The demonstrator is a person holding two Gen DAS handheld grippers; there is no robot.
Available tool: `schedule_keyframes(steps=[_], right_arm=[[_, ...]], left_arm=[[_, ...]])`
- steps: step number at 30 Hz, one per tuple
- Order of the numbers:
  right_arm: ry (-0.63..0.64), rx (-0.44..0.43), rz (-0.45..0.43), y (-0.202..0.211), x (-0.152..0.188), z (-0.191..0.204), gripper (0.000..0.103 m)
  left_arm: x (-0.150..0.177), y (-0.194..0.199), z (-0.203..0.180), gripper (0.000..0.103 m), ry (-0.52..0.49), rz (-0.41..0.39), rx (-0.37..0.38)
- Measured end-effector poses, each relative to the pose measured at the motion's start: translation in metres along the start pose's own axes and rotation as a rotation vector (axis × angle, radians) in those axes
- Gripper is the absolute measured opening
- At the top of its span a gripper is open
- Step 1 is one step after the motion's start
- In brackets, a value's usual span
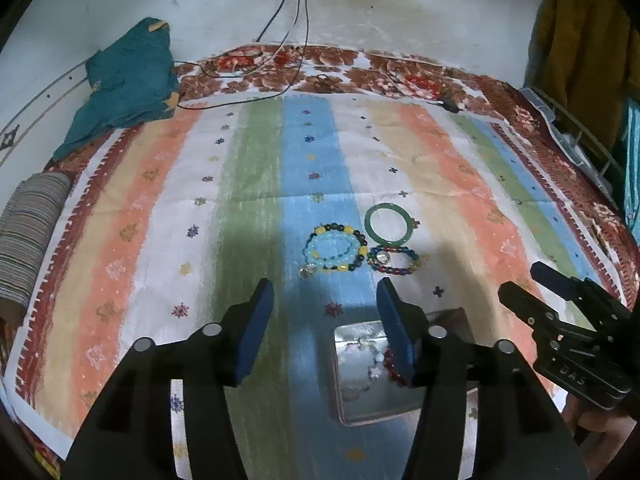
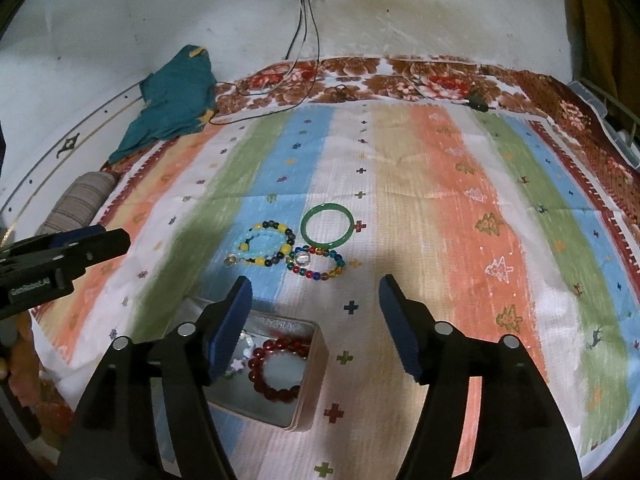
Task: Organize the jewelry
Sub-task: 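Move both open grippers from the tin back toward the remaining bracelets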
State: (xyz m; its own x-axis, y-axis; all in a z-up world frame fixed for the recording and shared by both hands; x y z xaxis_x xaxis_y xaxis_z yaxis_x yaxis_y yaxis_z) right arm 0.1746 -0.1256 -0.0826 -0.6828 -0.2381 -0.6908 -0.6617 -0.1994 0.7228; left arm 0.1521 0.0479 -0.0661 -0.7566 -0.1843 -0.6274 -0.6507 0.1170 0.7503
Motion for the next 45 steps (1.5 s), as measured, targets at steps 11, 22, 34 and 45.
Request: schedule_keyframes(steps=[11, 22, 34, 45], right_arm=[[0.002, 0.022, -0.003, -0.008, -0.008, -0.002, 0.075], [-0.004, 0.055, 0.007, -0.024, -0.016, -0.008, 0.078], [-0.019, 0.058, 0.050, -0.054, -0.022, -0.014, 0.078], [-0.006, 0.064, 0.093, -0.078, -0.021, -0.011, 0.078]], left_arm=[[-0.008, -0.009, 0.005, 0.077, -0.009, 0.002, -0.030], [-0.017, -0.026, 0.016, 0.079, -0.013, 0.019, -0.053], [-0.028, -0.050, 0.020, 0.080, 0.008, 0.048, -0.045], [-0.029, -0.083, 0.035, 0.080, 0.024, 0.103, -0.066]])
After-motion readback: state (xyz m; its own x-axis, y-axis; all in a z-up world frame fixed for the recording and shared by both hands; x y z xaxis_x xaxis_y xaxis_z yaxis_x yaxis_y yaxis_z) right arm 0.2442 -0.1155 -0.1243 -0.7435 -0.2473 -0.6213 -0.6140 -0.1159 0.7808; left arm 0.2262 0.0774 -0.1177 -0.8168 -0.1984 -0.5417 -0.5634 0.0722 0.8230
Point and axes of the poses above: each gripper's, at about its wrist camera, not at the fingertips, and y roughly against the way its jaws point, z to its left, x to its underside, the point moved 7 cm from there along -y, roughly the way its jaws point, and after that the axes turned 10 degrees about x, right-handed, at the moved point
